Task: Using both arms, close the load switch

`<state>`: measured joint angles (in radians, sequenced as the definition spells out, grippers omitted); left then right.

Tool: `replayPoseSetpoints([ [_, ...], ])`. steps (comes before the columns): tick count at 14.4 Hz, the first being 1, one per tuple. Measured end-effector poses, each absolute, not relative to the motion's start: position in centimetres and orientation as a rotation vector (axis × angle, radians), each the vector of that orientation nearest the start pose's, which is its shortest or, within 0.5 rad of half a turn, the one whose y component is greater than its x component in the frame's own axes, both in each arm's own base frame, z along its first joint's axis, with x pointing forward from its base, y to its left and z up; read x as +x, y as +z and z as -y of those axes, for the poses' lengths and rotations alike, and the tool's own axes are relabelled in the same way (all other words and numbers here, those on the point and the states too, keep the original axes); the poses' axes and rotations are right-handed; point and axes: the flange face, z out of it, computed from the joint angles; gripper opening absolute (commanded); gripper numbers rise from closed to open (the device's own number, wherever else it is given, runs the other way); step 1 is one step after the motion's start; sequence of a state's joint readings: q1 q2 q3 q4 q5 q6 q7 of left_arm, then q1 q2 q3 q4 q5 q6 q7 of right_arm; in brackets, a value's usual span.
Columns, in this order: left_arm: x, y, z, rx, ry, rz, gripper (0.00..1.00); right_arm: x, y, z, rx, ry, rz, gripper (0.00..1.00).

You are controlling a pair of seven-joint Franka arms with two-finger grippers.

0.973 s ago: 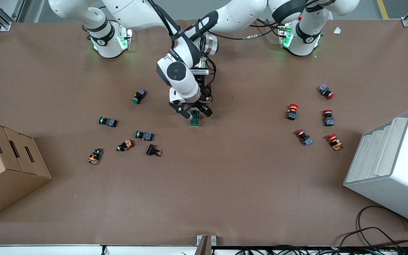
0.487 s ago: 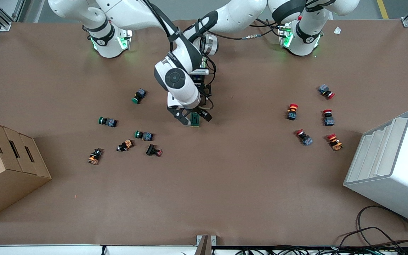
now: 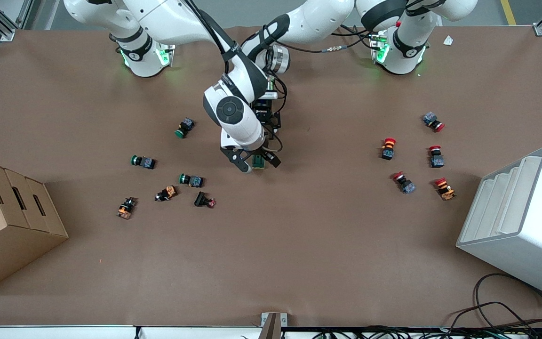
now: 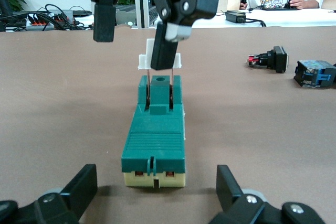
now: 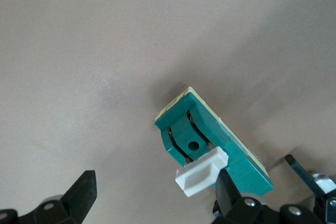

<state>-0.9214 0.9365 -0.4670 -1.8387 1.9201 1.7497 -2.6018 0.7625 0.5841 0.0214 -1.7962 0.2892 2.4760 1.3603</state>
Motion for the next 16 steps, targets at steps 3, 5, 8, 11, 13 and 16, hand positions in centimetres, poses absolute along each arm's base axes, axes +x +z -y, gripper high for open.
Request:
replayPoseSetpoints([
  [3,19.5,5.7,56.8,-2.618,-1.799,-0.075,1.0,48.3,23.4,-47.2,-2.706,0.181,-1.153,1.0],
  [5,19.5,5.7,56.8,-2.618,-1.8,-0.075,1.0,49.8,23.6,-47.0,-2.686,0.167,-1.166,1.0],
  [8,19.5,5.7,56.8,-2.618,-1.8,-0.075,1.0,51.2,23.3,-46.5,-2.675,0.158,-1.174,1.0],
  [11,19.5,5.7,56.8,-2.618,-1.8,-0.075,1.0,51.4,23.1,-46.5,-2.675,0.156,-1.168,1.0],
  [13,19.5,5.7,56.8,-2.618,-1.8,-0.074,1.0,51.4,23.0,-46.5,-2.683,0.155,-1.154,1.0],
  [16,19.5,5.7,56.8,-2.618,-1.8,-0.073,1.0,51.4,22.1,-46.4,-2.696,0.161,-1.147,1.0],
])
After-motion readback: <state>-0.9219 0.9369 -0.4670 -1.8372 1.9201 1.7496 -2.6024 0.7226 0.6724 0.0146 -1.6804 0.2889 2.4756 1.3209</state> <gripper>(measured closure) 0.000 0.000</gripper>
